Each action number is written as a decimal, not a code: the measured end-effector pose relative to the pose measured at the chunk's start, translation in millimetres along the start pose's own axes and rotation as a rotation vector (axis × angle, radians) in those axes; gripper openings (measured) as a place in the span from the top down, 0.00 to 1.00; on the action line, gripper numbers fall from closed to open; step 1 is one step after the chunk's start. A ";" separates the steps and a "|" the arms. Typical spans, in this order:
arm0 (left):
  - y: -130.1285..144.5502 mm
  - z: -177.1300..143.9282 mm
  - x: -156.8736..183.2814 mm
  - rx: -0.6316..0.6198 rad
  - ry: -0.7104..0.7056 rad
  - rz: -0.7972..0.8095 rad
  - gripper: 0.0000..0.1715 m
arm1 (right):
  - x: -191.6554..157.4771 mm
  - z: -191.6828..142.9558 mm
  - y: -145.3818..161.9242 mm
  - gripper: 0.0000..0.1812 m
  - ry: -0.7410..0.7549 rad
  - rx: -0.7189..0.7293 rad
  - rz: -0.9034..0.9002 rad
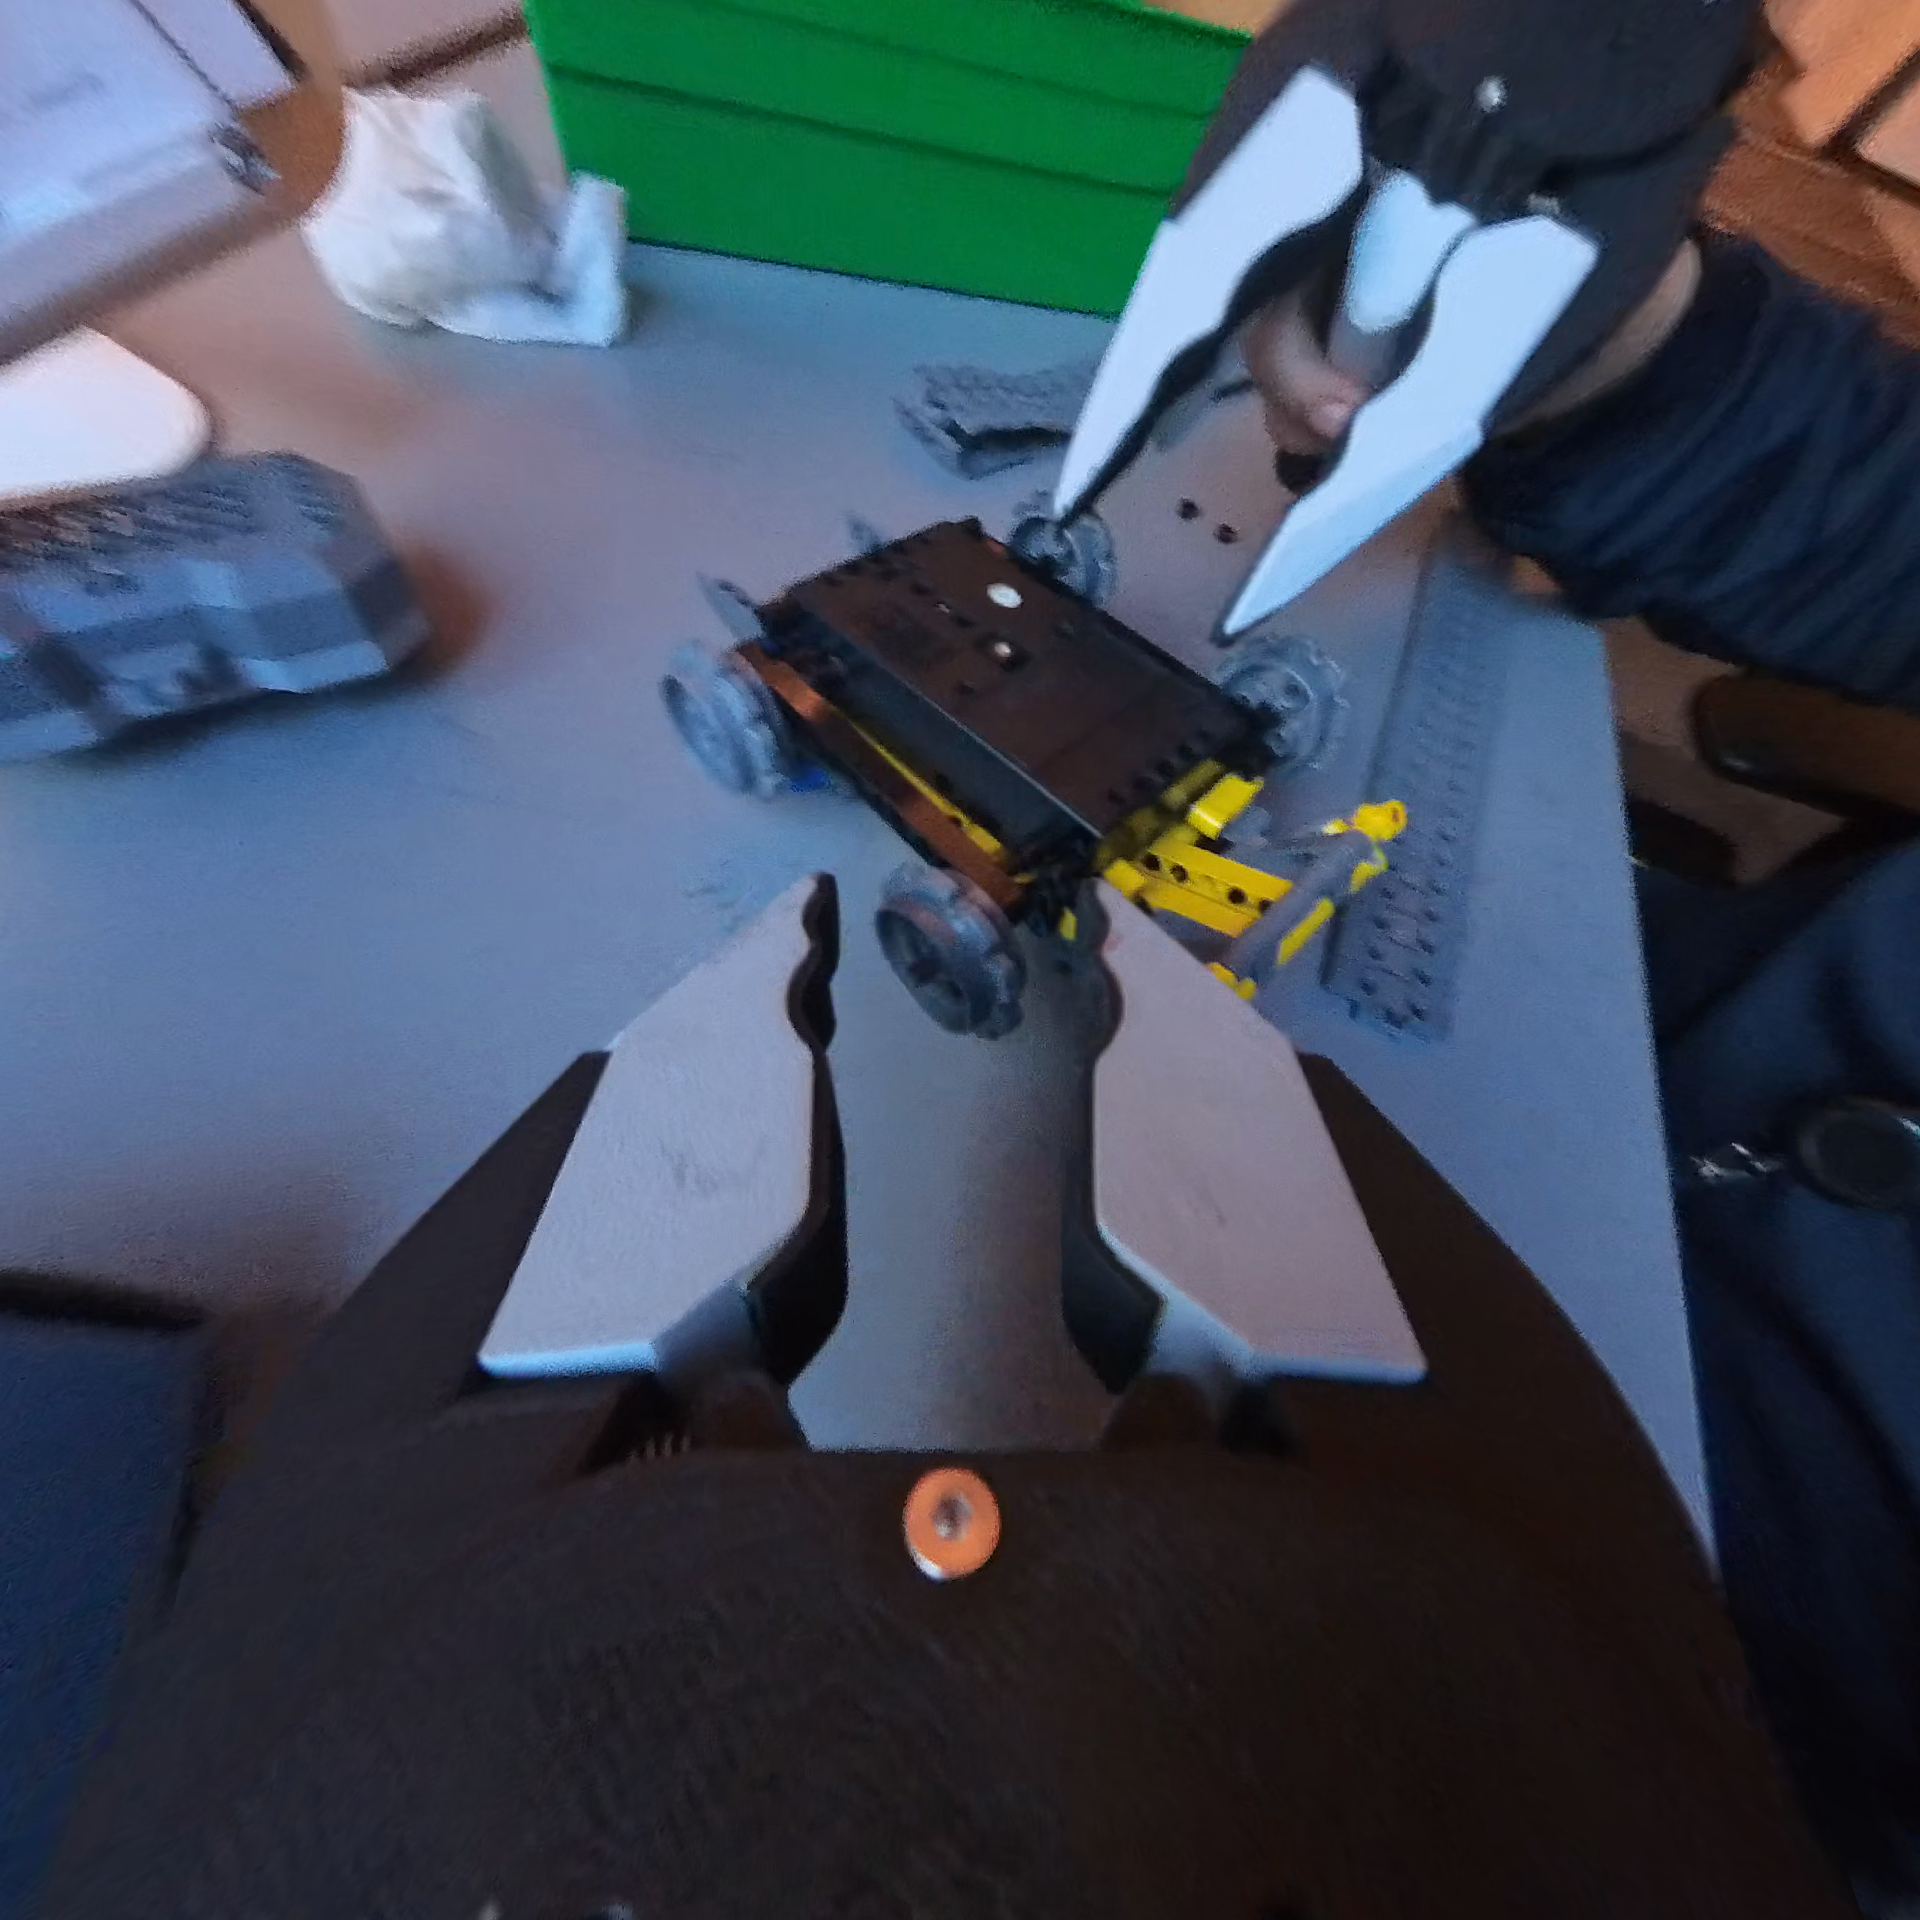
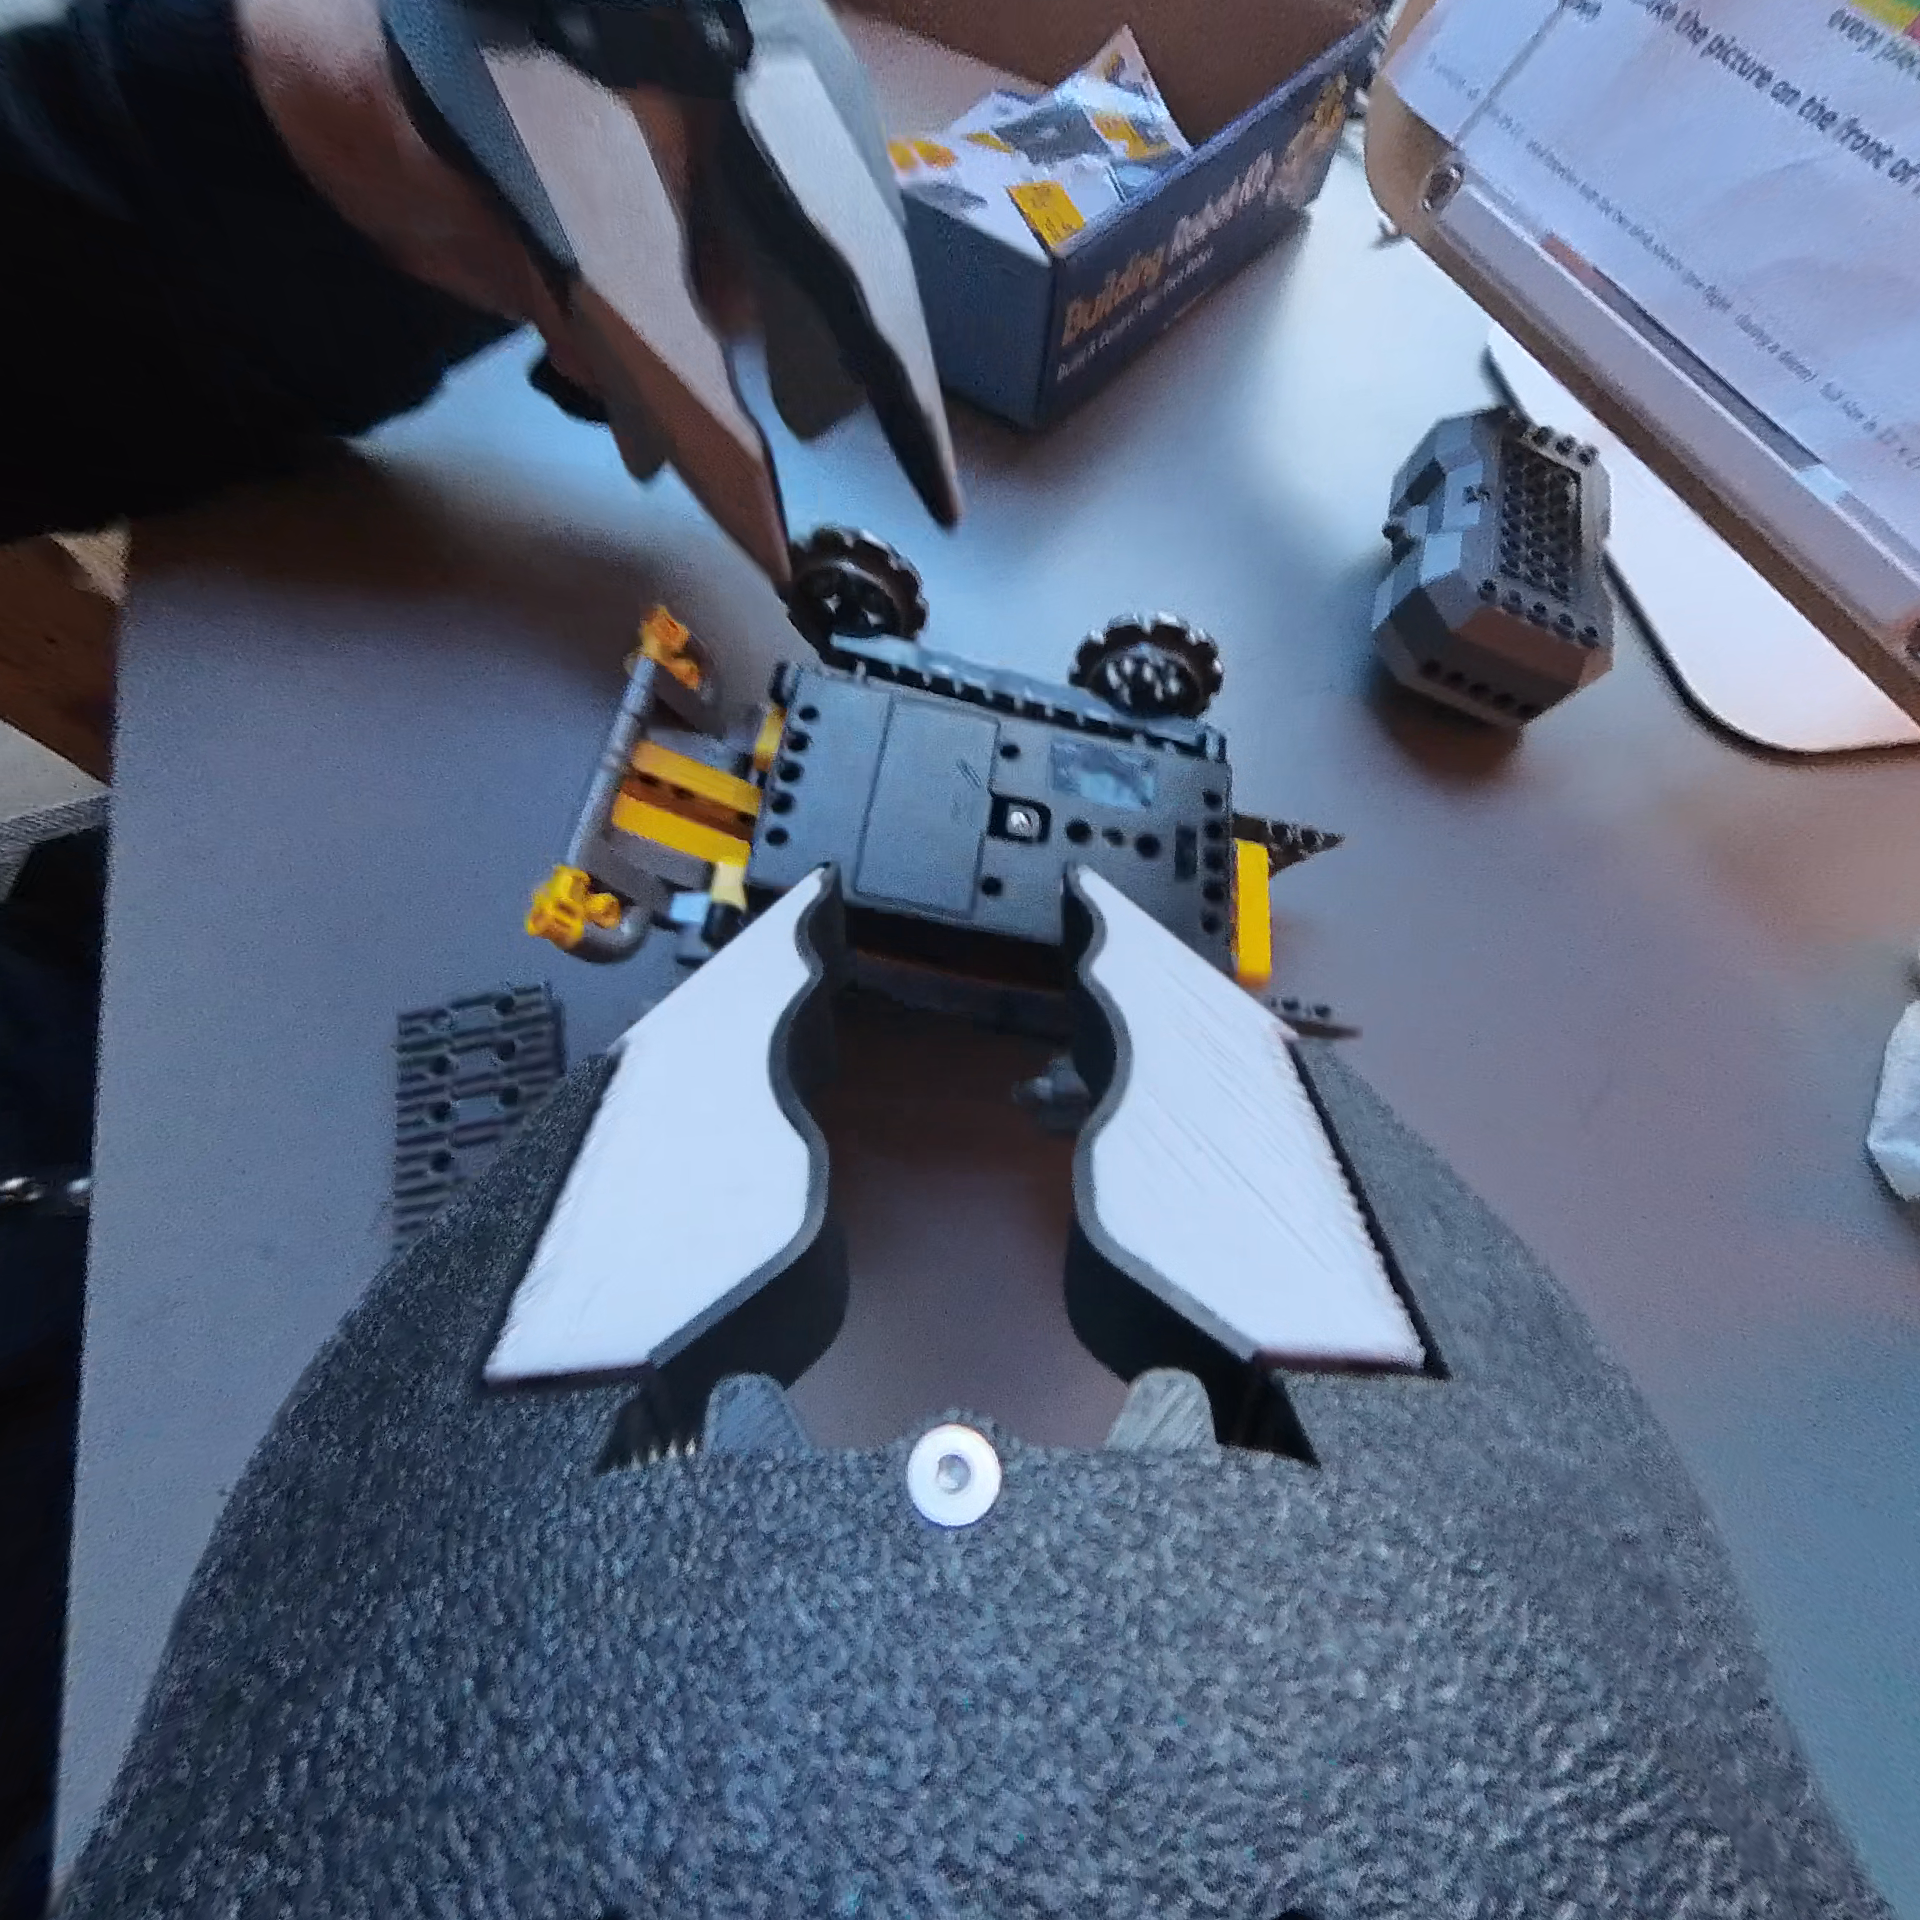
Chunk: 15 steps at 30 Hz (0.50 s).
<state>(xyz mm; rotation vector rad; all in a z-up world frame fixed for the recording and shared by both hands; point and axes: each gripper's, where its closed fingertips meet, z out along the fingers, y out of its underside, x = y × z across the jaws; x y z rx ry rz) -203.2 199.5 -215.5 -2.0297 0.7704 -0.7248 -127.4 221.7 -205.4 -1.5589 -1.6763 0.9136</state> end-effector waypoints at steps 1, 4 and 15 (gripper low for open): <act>6.1 3.9 2.4 -0.029 0.032 -0.010 0.74 | -2.5 3.5 -5.1 0.79 -0.024 0.010 0.002; 22.3 11.6 0.2 -0.107 0.041 0.002 0.82 | -12.3 20.8 -16.3 0.77 -0.076 -0.008 -0.026; 9.0 7.0 2.7 -0.024 -0.030 0.141 0.83 | -24.7 73.6 -25.6 0.82 -0.118 -0.264 -0.213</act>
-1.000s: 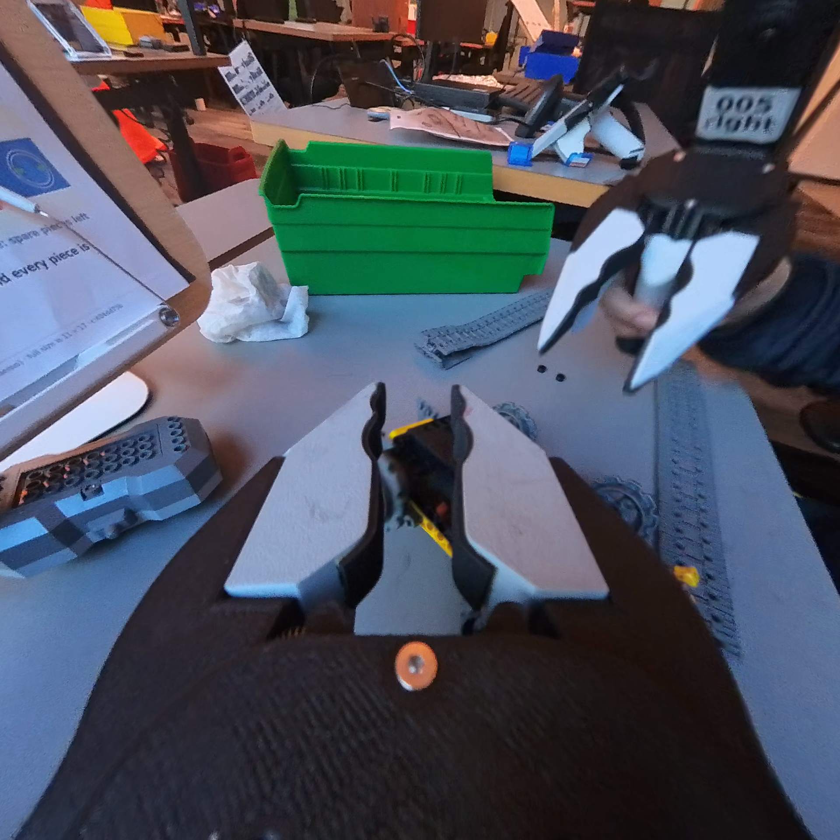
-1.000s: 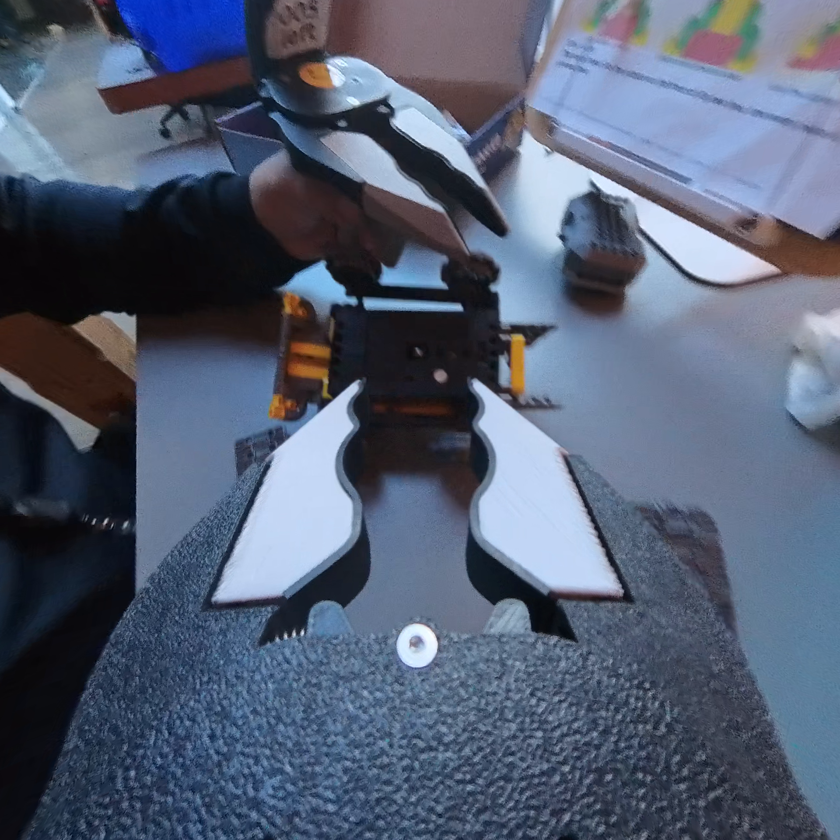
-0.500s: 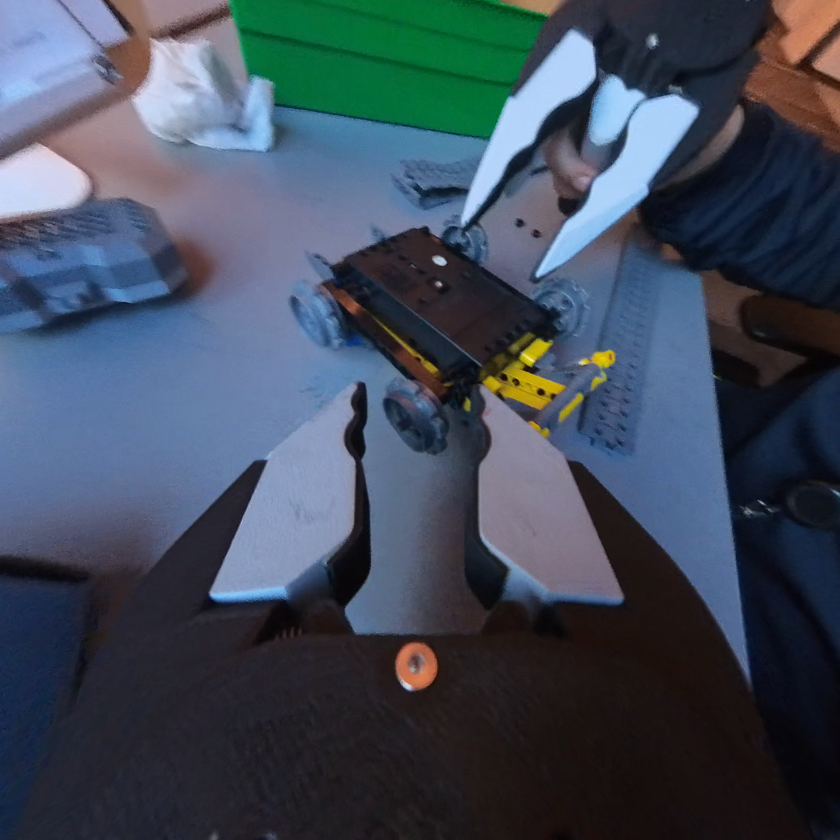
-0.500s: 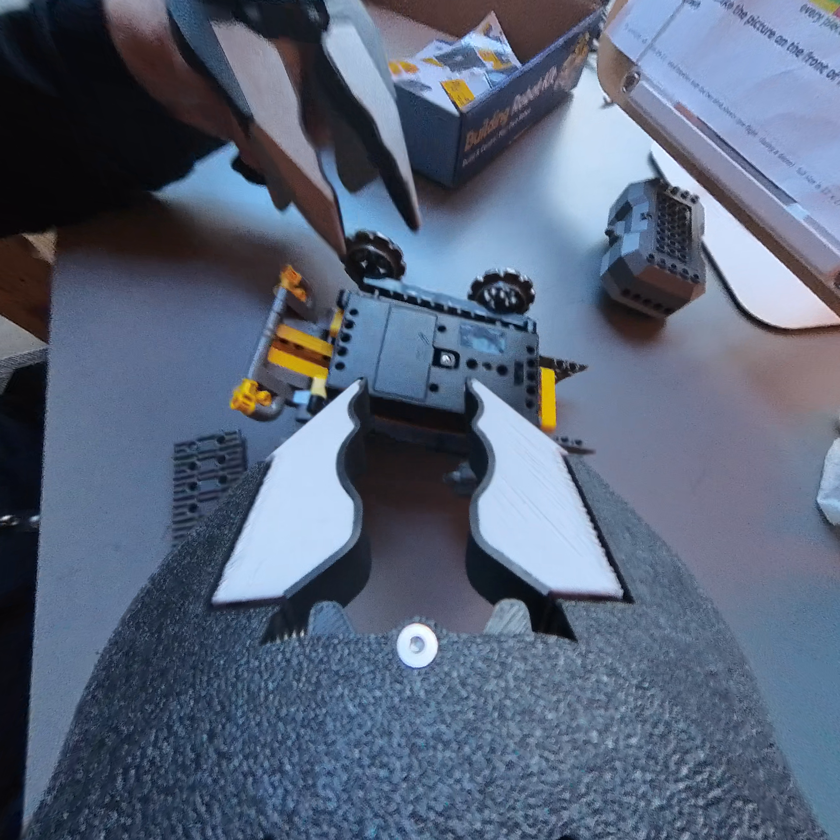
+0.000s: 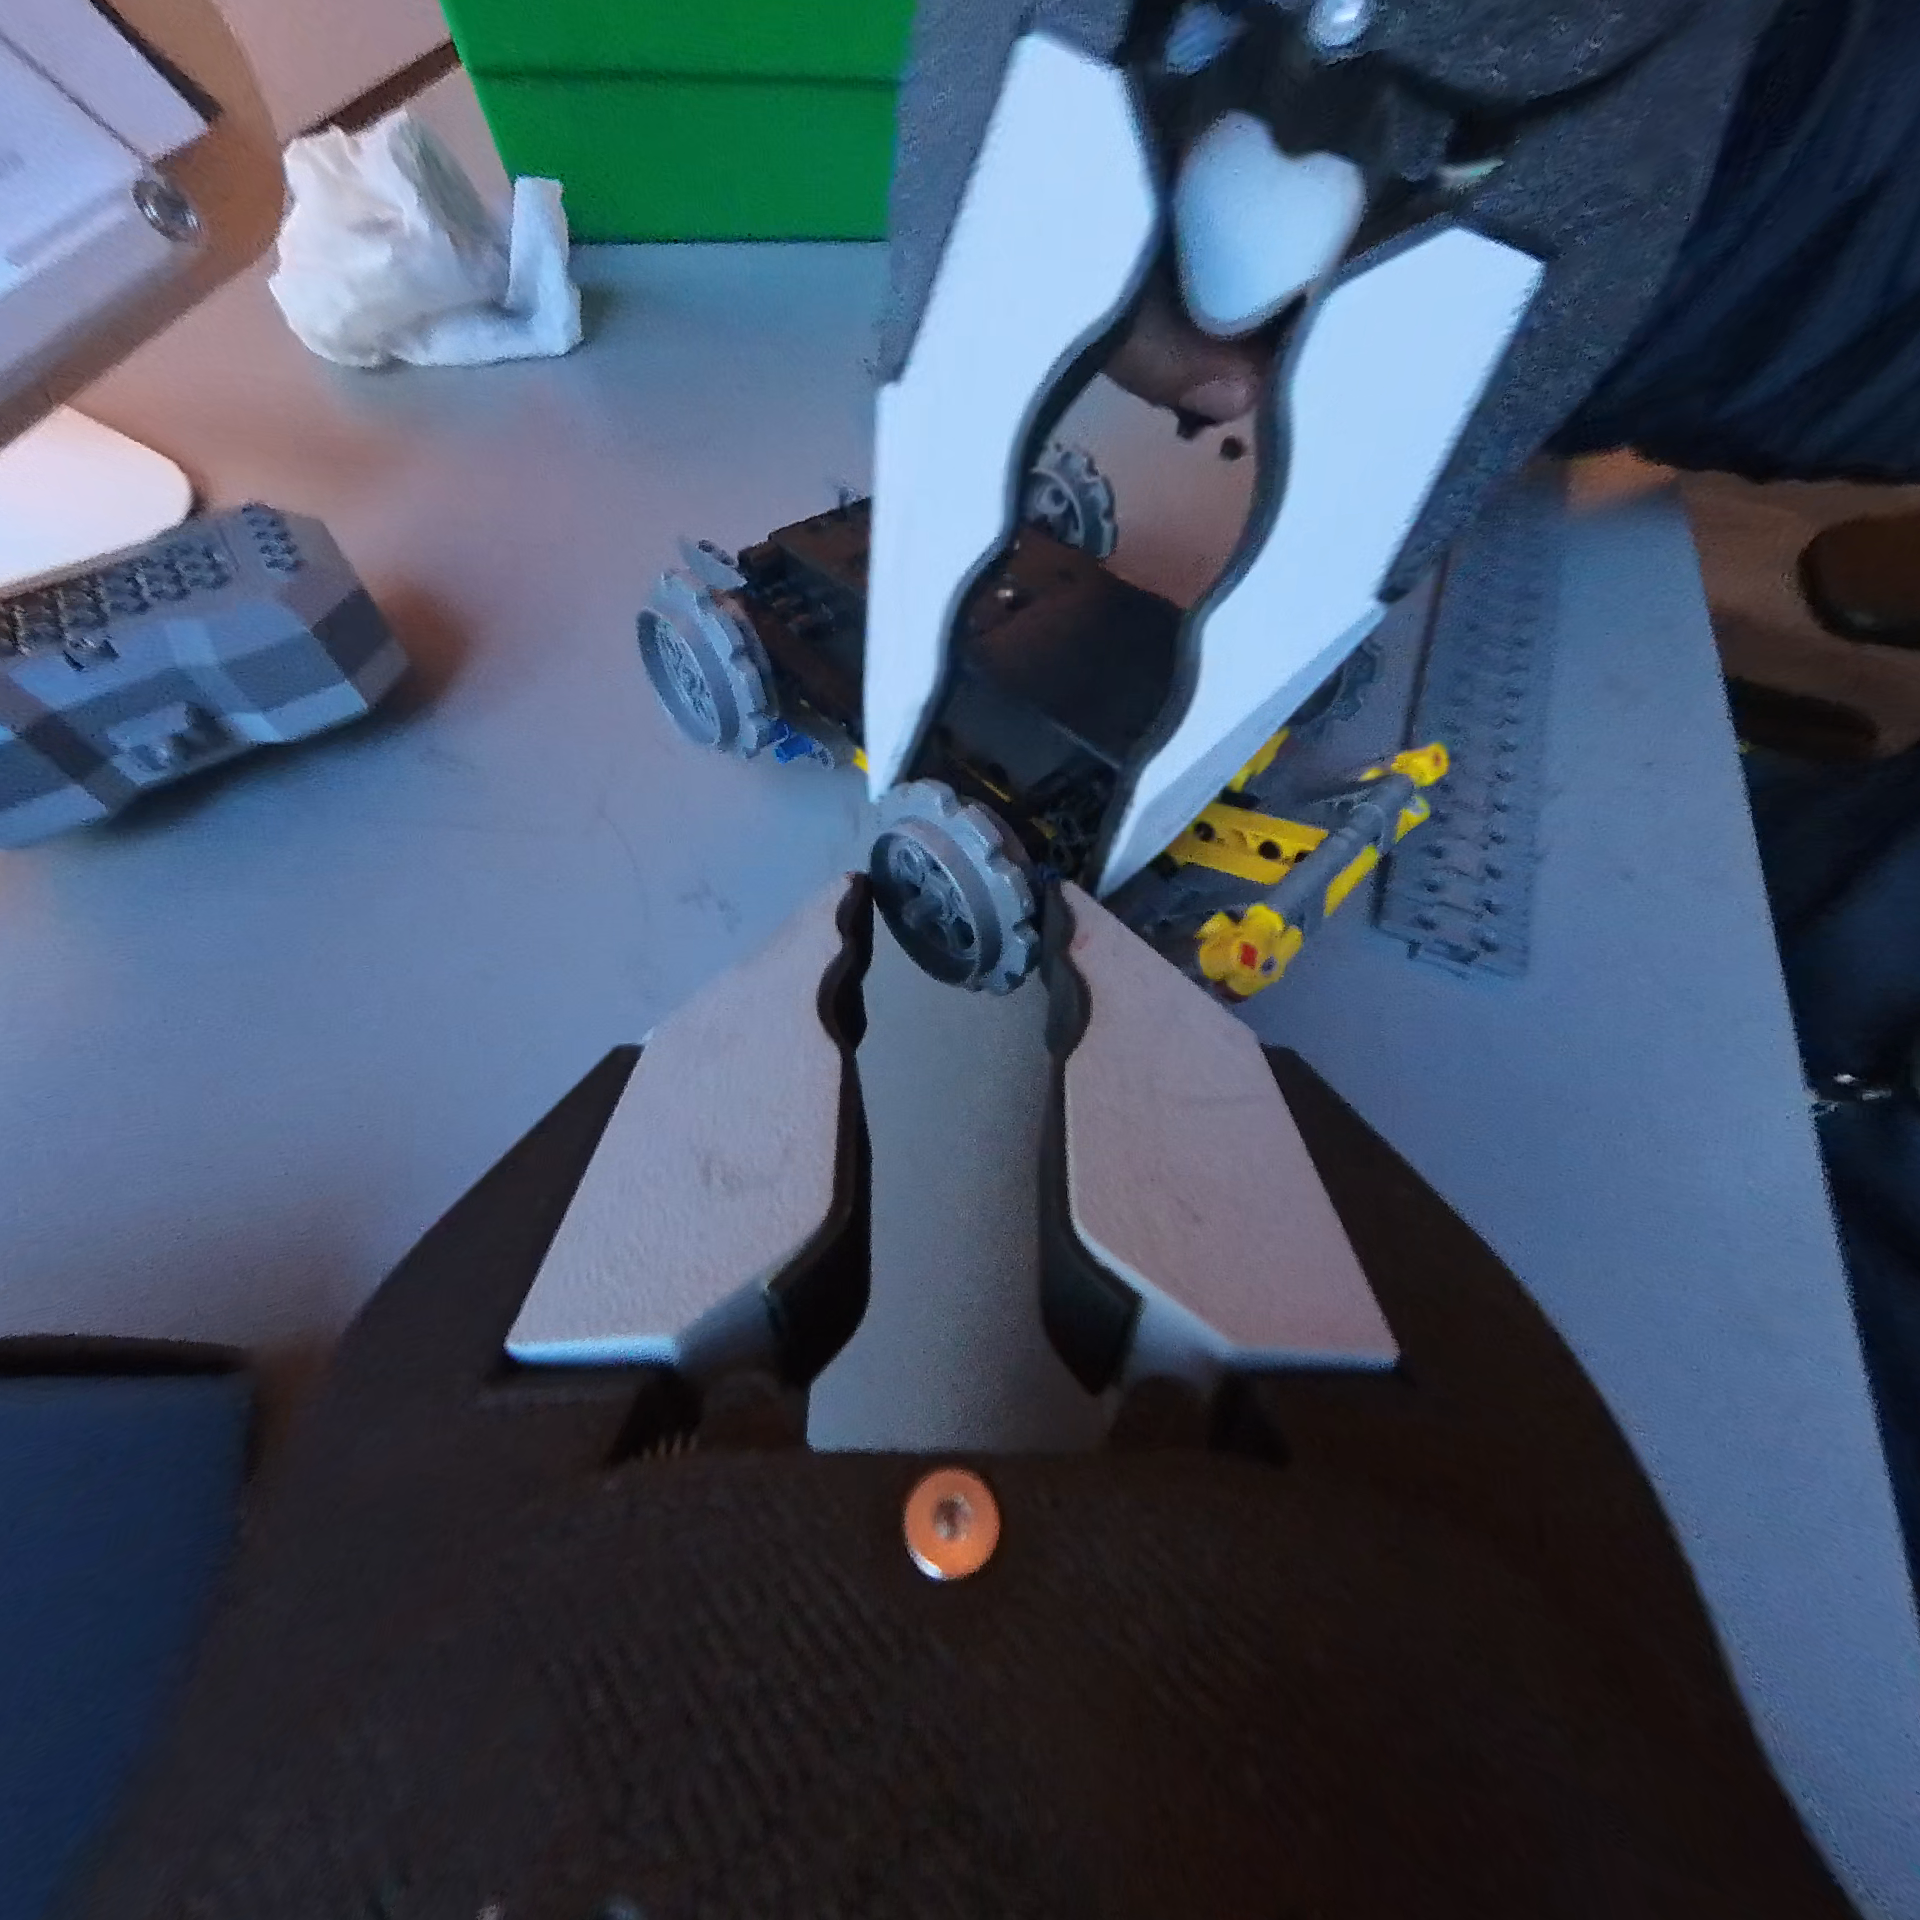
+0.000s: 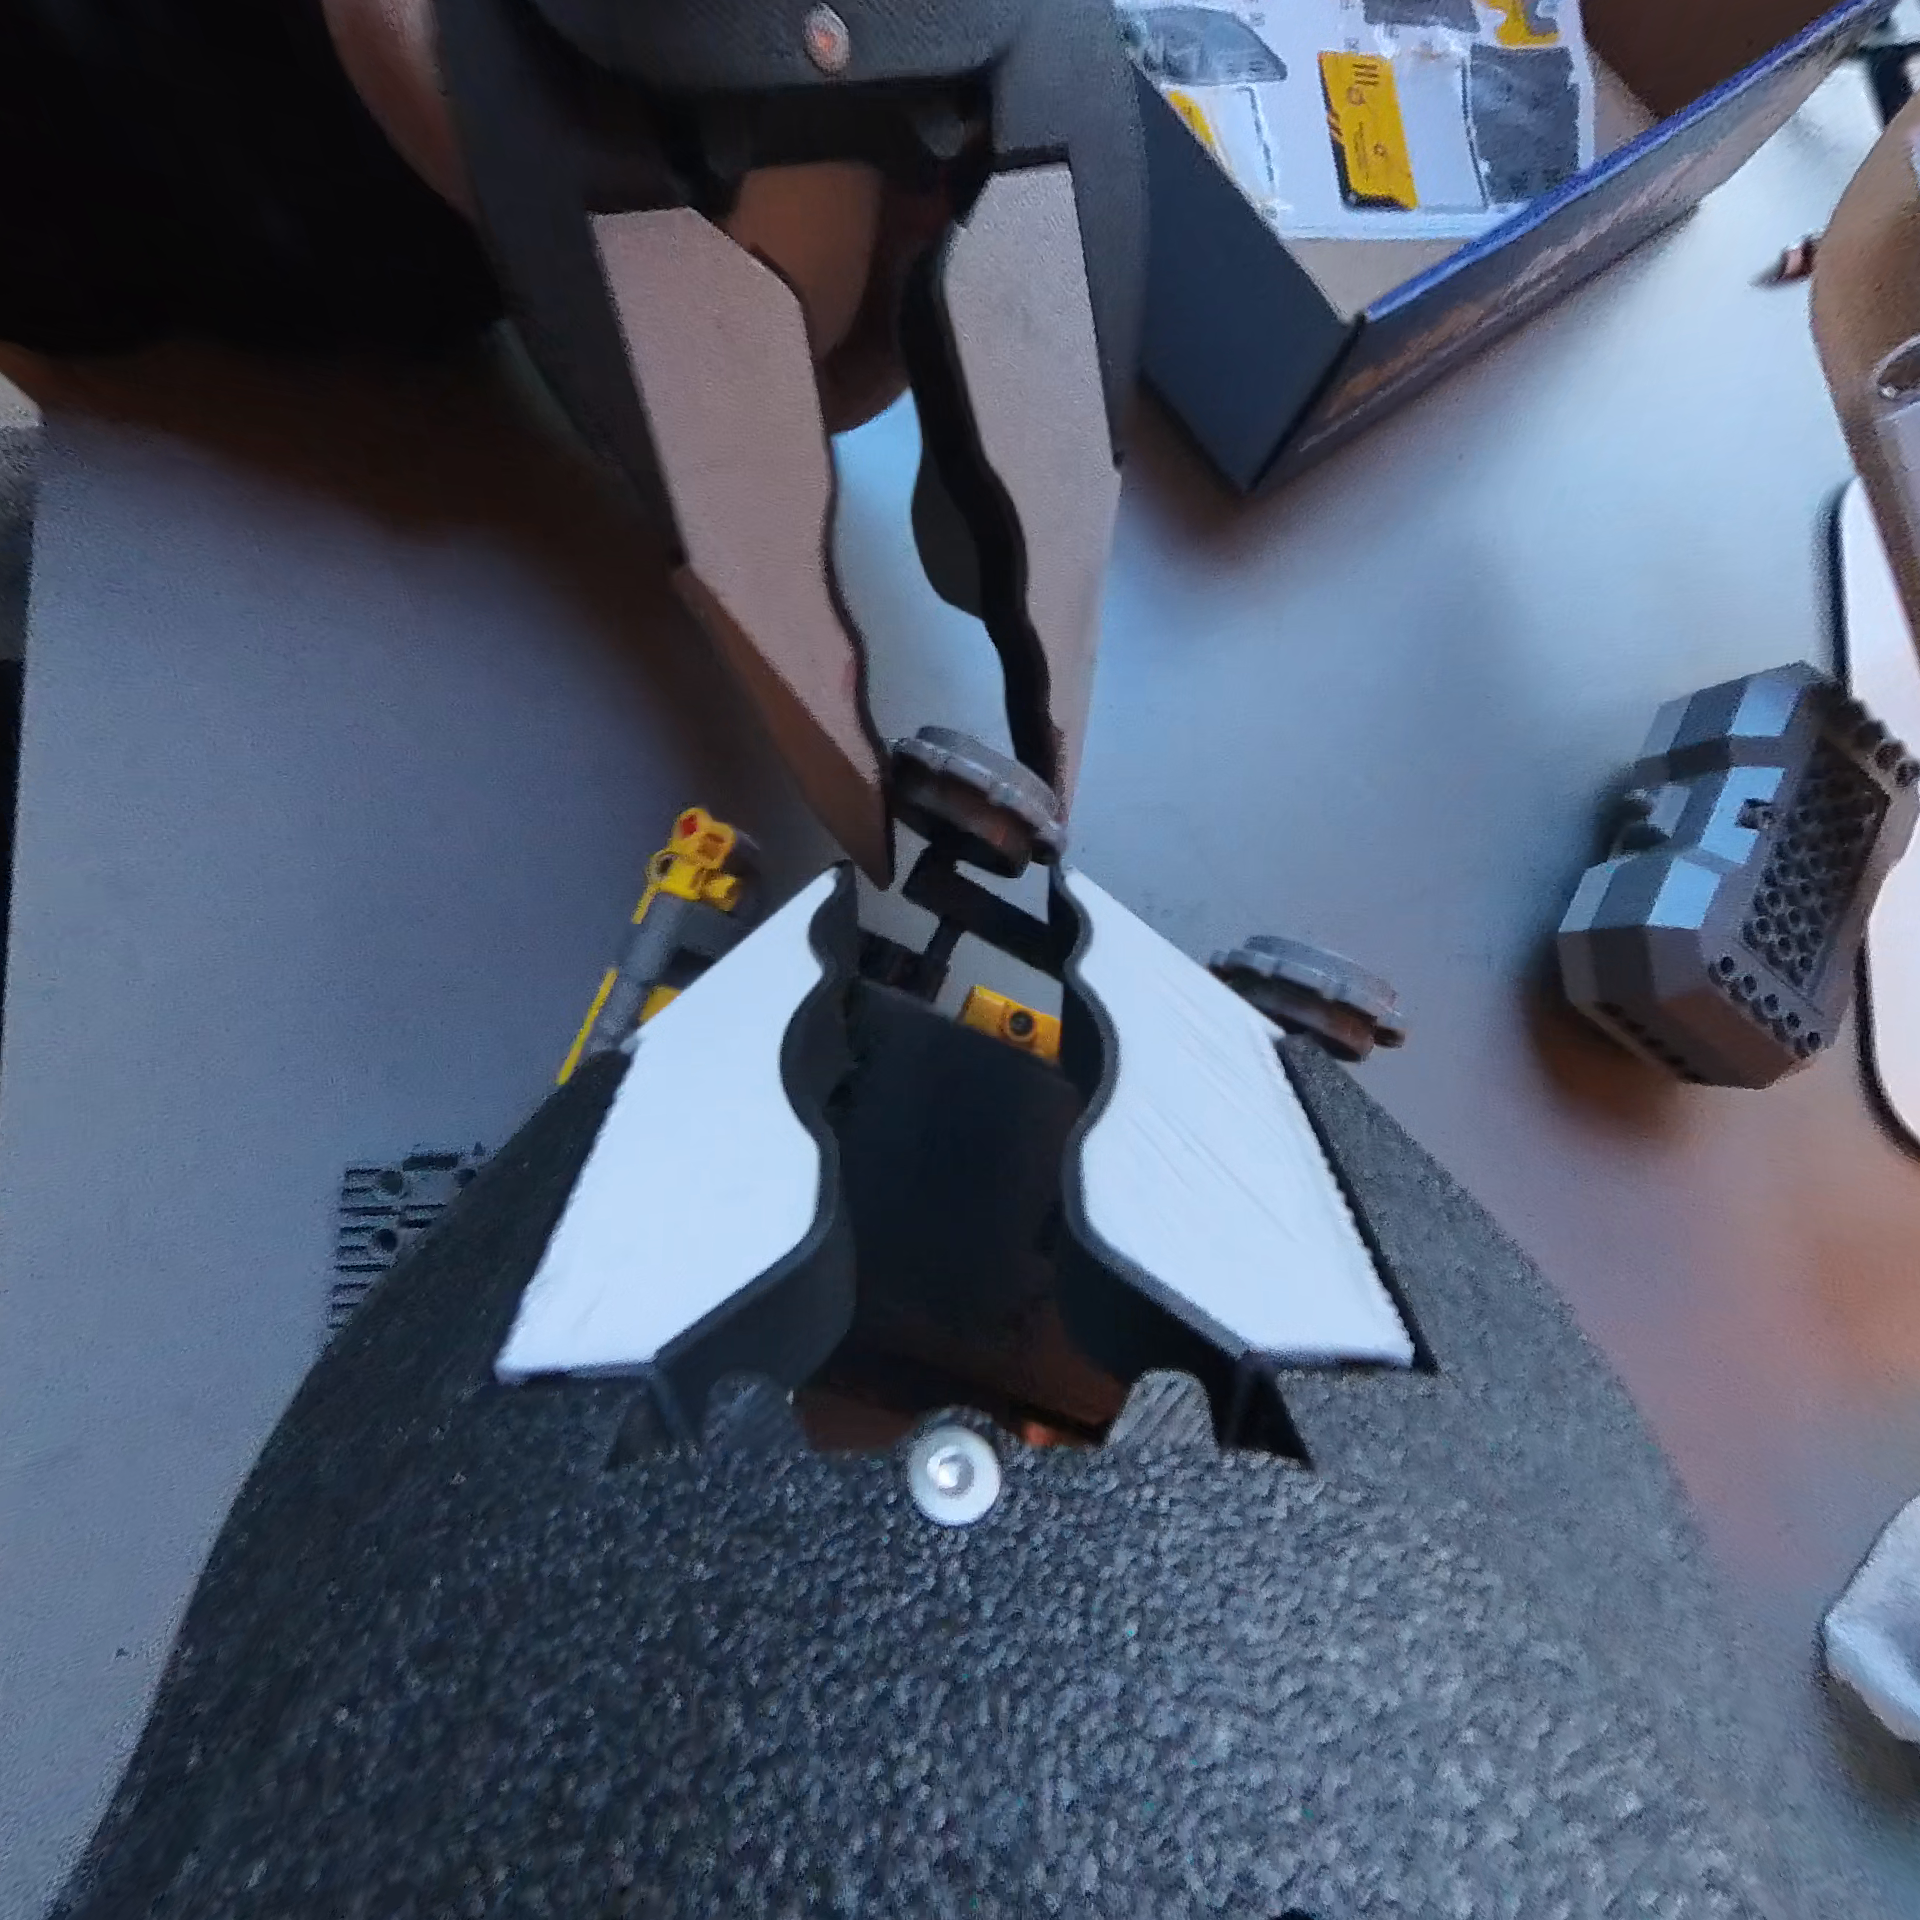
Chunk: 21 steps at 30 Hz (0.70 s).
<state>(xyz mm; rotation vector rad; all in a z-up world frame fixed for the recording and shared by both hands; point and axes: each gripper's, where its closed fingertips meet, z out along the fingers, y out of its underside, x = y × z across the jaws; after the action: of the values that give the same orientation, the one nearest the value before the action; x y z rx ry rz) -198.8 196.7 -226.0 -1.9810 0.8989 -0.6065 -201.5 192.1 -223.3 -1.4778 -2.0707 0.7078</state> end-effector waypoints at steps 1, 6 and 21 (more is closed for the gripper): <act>0.5 0.1 -0.3 -0.008 -0.021 0.039 0.83 | -0.5 3.2 1.6 0.80 -0.021 -0.023 0.009; 0.3 -1.8 -1.7 -0.034 -0.096 0.169 0.83 | -5.6 7.7 4.7 0.81 -0.201 -0.091 0.042; -6.7 -7.7 -18.9 0.036 -0.150 0.016 0.89 | 13.5 6.4 0.0 0.91 -0.105 0.049 -0.163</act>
<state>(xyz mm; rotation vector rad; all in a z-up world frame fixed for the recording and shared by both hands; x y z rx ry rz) -213.5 210.0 -217.8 -1.9567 0.8050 -0.4554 -209.6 204.1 -226.8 -1.2528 -2.2065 0.7800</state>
